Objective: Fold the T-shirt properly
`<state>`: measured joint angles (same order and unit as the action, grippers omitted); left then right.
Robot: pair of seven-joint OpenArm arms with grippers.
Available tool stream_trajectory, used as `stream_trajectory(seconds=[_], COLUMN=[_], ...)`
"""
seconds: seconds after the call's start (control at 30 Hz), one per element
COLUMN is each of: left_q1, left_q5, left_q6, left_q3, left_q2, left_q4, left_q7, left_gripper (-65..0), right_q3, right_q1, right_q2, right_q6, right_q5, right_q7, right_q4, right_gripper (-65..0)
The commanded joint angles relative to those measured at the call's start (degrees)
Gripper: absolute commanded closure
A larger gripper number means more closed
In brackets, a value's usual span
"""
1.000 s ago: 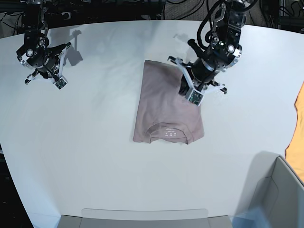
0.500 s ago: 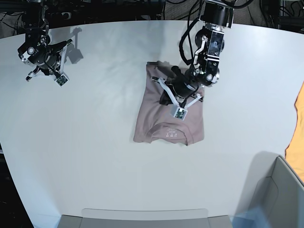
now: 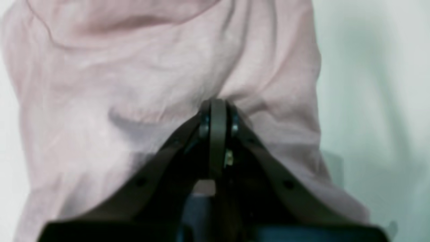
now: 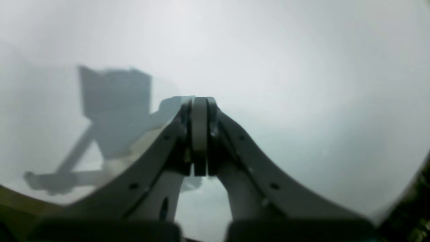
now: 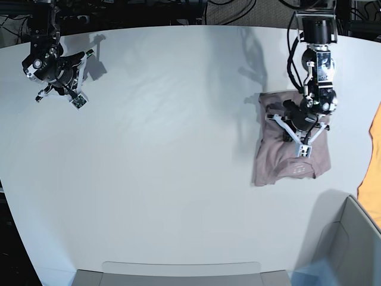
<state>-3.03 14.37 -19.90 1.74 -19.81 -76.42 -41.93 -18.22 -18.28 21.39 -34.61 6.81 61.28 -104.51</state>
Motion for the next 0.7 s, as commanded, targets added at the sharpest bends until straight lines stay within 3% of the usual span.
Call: stream_trajectory(seconds=[0.0,0.37,0.67], left_q1=[-0.09,2.81,16.61], left_q5=[-1.32,-1.14,-1.23], left_q6=[0.16,0.16,0.16], left_q3=[-0.02,0.06,5.34], left_q2=[-0.36,0.08,6.32], left_q4=[-0.37,-11.62,-39.05], left_q7=[-2.59,-3.91,-9.54], left_gripper=[0.0,0.0,0.0], right_q3=[-0.29,-0.20,2.53], right_q1=[0.39,-0.49,-8.66], right_q2=[0.81,0.28,3.10], right_q6=[0.10,-0.33,-0.42], right_q5=[0.44,0.71,0.71], right_q7=[-0.40,-0.40,-0.48], right_q4=[-0.85,-5.07,-14.04], right_gripper=[0.0,0.0,0.0])
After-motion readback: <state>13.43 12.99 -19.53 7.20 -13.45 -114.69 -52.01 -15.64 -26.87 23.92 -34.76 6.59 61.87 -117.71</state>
